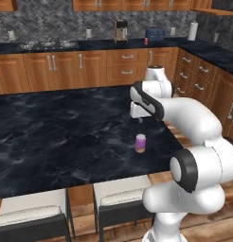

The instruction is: Four empty soda cans are scattered around the kitchen. Gather all the cans and cluster them next to the stove for recycling.

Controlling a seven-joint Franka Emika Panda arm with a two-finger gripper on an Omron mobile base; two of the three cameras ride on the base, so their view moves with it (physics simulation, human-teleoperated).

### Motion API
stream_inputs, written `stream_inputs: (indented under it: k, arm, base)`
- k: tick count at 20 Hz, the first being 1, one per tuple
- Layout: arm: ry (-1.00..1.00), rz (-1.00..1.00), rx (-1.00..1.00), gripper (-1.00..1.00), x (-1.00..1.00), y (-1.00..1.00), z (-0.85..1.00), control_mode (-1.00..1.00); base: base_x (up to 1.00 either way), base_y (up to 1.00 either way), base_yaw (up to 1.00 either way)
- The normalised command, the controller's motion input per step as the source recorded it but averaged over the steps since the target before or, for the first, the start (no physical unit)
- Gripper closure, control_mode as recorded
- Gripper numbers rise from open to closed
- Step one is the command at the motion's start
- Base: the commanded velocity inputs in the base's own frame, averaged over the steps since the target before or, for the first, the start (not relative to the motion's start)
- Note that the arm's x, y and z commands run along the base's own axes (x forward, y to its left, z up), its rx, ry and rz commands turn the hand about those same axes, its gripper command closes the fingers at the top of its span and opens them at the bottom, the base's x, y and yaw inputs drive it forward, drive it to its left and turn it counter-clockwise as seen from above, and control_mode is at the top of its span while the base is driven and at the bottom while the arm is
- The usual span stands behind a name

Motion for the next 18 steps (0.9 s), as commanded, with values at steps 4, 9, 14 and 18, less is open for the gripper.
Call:
stream_inputs:
  k: [4,9,14,18]
  arm:
    - [-0.04,0.0,-0.05,-1.0,0.14,0.02,-0.33,-1.0]
    - [-0.05,0.0,-0.02,-1.0,0.14,0.0,-0.24,-1.0]
    - [0.0,0.0,0.01,-1.0,0.21,0.0,-0.14,-1.0]
    - [0.0,0.0,0.04,-1.0,0.2,0.0,-0.12,-1.0]
  base:
    - [0.0,0.0,0.0]
    - [0.0,0.0,0.0]
    - [0.0,0.0,0.0]
    - [0.0,0.0,0.0]
